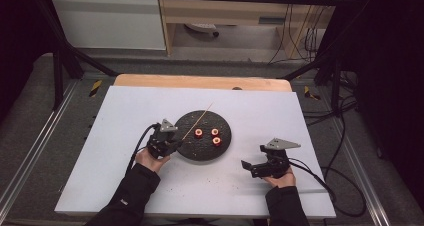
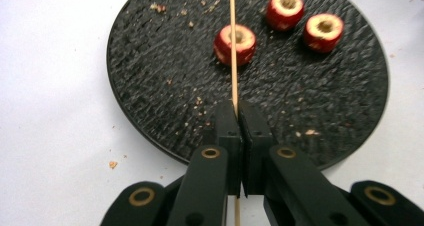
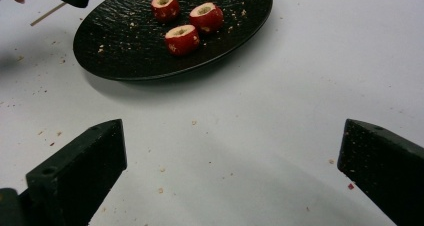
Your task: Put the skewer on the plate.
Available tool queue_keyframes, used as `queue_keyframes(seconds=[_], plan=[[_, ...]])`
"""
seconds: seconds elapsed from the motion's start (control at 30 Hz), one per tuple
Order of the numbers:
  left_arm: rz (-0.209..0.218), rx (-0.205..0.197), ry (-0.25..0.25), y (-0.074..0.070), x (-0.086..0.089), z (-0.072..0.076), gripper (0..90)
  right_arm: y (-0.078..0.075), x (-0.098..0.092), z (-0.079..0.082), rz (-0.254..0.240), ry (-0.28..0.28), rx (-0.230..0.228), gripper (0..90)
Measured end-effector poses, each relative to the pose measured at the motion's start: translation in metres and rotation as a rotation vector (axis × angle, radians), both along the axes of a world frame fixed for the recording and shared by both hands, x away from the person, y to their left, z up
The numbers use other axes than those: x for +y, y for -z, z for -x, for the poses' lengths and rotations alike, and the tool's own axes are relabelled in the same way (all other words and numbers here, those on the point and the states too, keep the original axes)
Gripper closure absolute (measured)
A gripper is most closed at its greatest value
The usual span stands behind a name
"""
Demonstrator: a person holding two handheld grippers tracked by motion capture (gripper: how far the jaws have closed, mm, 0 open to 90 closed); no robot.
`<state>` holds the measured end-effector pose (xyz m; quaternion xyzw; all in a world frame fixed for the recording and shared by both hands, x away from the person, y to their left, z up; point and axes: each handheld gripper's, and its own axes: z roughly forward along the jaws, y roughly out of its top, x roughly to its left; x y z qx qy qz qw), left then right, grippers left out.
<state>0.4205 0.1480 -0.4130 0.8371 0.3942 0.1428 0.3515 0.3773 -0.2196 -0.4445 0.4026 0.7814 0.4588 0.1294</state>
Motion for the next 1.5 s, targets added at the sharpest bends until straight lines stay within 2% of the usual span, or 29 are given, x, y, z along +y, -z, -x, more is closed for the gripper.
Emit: queue_keyframes(seconds=[0.4, 0.5, 0.77, 1.07, 1.17, 1.33, 1.5], plan=[[-0.064, 0.045, -0.016, 0.007, -0.004, -0.003, 88.0, 0.001, 0.001, 0.0, 0.007, -0.007, 0.001, 0.3], [-0.056, 0.056, -0.025, 0.009, -0.006, -0.005, 88.0, 0.002, 0.001, 0.001, 0.012, -0.011, 0.005, 0.3], [-0.092, 0.059, -0.042, 0.01, -0.018, -0.011, 87.7, 0.002, 0.001, 0.001, 0.009, -0.01, 0.008, 0.3], [-0.09, 0.06, -0.041, 0.011, -0.02, -0.013, 86.7, 0.003, 0.002, 0.0, 0.01, -0.008, 0.015, 0.3], [-0.092, 0.053, -0.043, 0.011, -0.02, -0.013, 84.4, 0.003, 0.002, 0.001, 0.01, -0.007, 0.014, 0.3], [-0.097, 0.039, -0.042, 0.01, -0.018, -0.013, 74.9, 0.002, 0.002, 0.001, 0.014, -0.006, 0.011, 0.3], [-0.07, 0.014, -0.031, 0.005, -0.013, -0.01, 60.4, 0.002, 0.002, 0.001, 0.019, -0.006, 0.014, 0.3]])
